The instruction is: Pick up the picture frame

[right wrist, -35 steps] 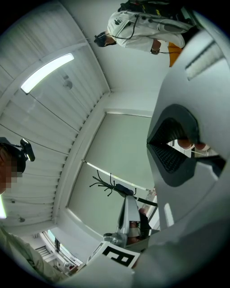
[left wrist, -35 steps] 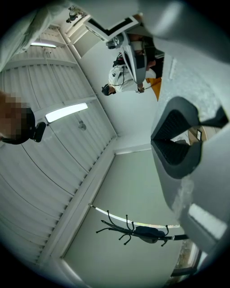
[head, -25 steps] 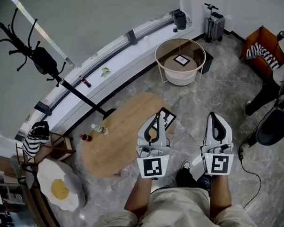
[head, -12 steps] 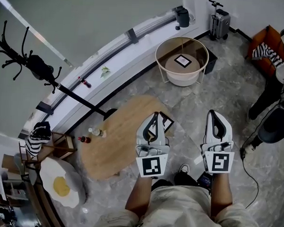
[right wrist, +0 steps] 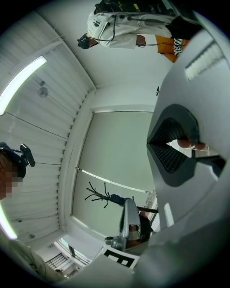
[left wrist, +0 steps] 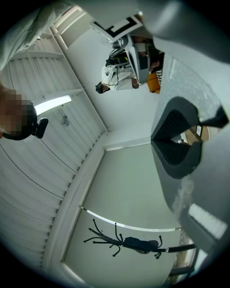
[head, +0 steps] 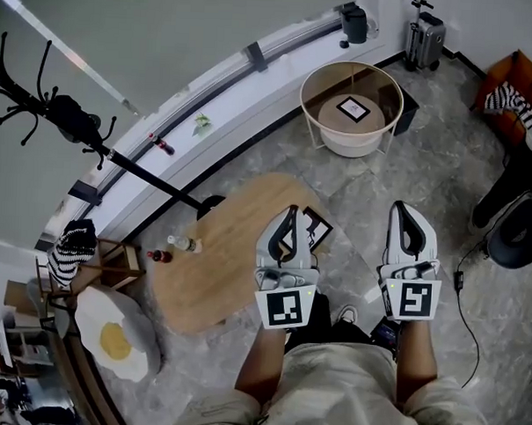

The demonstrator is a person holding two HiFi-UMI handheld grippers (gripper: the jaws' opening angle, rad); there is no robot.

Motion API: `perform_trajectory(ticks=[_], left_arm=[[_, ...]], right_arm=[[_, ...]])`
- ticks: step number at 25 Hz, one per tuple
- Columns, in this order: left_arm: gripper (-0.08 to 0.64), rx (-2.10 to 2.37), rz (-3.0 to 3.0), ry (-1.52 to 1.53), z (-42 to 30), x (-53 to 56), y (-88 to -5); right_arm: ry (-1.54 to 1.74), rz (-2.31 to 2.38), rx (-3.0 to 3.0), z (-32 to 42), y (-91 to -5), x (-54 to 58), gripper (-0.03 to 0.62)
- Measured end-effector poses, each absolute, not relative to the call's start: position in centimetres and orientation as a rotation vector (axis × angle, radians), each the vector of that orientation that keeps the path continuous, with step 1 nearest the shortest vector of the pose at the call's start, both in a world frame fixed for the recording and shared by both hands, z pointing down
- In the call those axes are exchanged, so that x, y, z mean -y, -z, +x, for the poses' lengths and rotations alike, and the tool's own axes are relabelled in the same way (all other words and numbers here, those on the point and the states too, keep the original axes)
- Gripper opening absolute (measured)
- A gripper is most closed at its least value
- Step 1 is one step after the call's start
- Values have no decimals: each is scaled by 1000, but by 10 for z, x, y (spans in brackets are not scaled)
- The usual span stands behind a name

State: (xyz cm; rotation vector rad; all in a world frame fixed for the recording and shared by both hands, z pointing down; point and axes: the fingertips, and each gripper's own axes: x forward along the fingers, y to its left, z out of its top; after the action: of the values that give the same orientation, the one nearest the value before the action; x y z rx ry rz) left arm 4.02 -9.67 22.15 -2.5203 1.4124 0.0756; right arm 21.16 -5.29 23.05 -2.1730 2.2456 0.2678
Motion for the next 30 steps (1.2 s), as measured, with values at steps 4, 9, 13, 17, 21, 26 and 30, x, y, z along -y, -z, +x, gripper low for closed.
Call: perform_trajectory(ticks=[4,9,13,17,21,26,30], left_arm=[[5,-1412,-2515,-112,29,122,-217],[5,-1453,-2511,-142,1,161,-212],[5,-1489,-2503,-182,-26,190,-211],[5,-1513,-2497,-174,-49,212,-215],[5,-1538,-2523,-188,-67,229,-222],[5,-1564,-2522,-183,-81,244,-233],[5,-1616,-2513,-164,-85,253,-244]], right_arm=[[-284,-2154,-2243,197,-224,80,2],[-337,-2115,-2282,166,-212,123,2],[-329,-2095,-2302,144,-213,154,2],[-311,-2078,-2333,124,-214,181,2],[-323,-2070,-2375,102,-215,204,2],[-320,-2057,-2399,86,-222,221,2],[-283,-2041,-2423,85,-234,232,2]])
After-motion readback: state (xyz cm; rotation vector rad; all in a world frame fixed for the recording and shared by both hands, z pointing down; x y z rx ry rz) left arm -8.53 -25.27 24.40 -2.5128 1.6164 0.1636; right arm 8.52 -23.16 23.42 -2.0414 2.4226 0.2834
